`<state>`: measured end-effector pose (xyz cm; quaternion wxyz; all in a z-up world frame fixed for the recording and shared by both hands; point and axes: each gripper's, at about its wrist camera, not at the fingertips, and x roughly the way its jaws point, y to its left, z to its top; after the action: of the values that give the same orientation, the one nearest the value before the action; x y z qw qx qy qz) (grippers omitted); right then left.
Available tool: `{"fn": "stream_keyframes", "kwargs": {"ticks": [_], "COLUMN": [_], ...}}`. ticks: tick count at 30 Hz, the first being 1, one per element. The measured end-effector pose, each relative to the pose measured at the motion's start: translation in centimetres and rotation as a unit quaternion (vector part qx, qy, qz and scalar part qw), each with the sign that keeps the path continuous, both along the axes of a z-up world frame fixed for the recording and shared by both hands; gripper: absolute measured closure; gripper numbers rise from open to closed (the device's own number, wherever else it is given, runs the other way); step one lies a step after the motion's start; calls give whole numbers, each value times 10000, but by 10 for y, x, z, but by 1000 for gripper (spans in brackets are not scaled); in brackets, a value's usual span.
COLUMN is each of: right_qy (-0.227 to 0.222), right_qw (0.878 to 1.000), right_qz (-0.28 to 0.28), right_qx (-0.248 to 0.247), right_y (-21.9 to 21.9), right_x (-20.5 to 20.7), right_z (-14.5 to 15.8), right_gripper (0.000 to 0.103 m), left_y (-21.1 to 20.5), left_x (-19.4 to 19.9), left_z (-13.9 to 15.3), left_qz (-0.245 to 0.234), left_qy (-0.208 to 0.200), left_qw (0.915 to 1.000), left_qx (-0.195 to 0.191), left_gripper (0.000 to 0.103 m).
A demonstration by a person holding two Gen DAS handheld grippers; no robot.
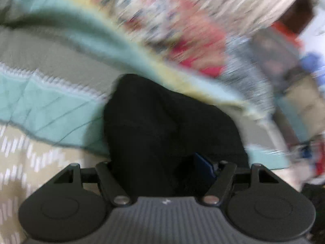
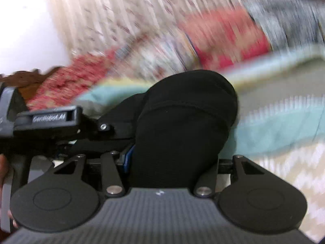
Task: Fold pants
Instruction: 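Grasp the folded black pants bundle with both grippers and lift it, then place the bundle on the bed cover near the pillows and open both grippers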
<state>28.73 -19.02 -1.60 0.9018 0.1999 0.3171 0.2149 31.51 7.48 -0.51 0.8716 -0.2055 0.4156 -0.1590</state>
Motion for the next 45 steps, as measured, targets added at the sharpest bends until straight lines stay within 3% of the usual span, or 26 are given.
{"fn": "stream_keyframes", "kwargs": {"ticks": [1,3,9,16,18,22,28,39,45], "right_qy": [220,286,288,380,385,450,421,83,298], "right_qw": [9993,9968,9964,9945,9953,9974,9987,9916,9892], "right_qz": [-73,-73,-30,-329,-326,-254,-201,-223,-777], "right_qx": [292,749,794,922,827,503,-183,-1268,-1204], "right_y": [-9,-22,-26,-35,-35,-30,-10,15,10], "right_x": [4,3,-13,-72,-94,-133,-181,-266,-274], "right_z": [-15,-17,-12,-7,-5,2,9,18,21], "right_gripper": [36,36,29,26,26,26,26,26,26], "left_y": [2,5,-4,7,4,-14,-59,-54,-55], "left_x": [3,-3,-19,-102,-126,-181,-256,-321,-336], "left_z": [-14,-16,-1,12,12,9,2,1,3], "left_qz": [13,86,376,829,825,687,106,324,461], "left_qy": [44,-152,110,244,272,223,117,272,265], "left_qw": [9999,9993,9992,9962,9958,9915,9673,9688,9674], "left_qx": [-94,-316,-76,101,294,1080,2532,2443,2475], "left_gripper": [22,18,8,4,4,4,0,0,0]}}
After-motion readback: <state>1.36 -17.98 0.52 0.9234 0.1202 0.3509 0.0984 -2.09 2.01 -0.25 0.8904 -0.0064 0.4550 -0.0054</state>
